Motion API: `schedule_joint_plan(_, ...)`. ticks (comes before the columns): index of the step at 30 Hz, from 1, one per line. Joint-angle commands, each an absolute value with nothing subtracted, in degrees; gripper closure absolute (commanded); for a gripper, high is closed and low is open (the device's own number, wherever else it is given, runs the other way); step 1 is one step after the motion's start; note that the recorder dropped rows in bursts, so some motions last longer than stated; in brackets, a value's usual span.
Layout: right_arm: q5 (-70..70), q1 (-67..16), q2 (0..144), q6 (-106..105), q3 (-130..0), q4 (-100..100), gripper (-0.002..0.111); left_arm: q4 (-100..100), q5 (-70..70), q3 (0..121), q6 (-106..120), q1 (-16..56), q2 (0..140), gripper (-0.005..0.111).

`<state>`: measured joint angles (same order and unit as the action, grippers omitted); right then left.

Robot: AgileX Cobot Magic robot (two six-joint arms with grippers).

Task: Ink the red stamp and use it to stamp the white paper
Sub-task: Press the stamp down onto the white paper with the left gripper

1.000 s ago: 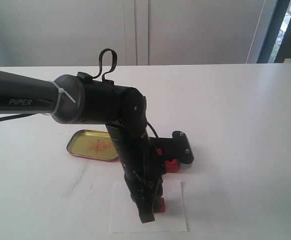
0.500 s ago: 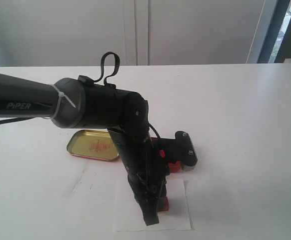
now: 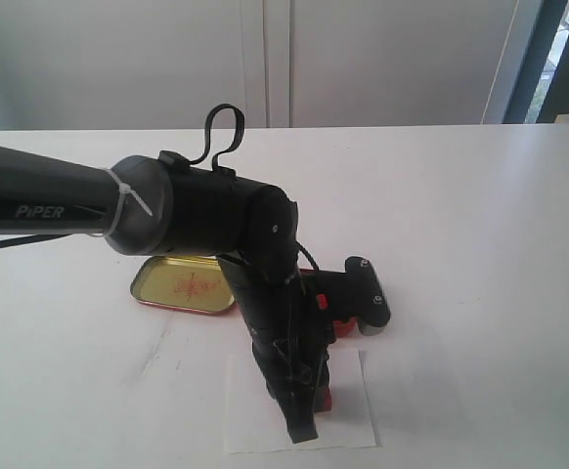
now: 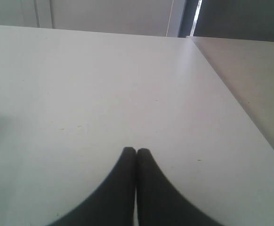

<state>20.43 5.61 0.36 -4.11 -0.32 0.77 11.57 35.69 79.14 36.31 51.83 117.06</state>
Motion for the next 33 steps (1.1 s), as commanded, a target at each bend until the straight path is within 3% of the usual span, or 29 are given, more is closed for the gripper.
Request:
schedule_joint_plan(1,19.62,5.79,0.0,-4.09,0.0,0.3,0.108,6.65,33.58,76.61,35.76,52.22,122.63,0.107)
schedule_joint_plan(21,19.62,5.79,0.0,-4.09,0.0,0.3,0.108,6.65,34.91,76.72,35.76,52.22,122.4,0.107)
schedule_joint_plan(33,19.62,5.79,0.0,-4.09,0.0,0.3,0.108,5.33,37.17,76.8,35.76,52.22,115.29,0.107)
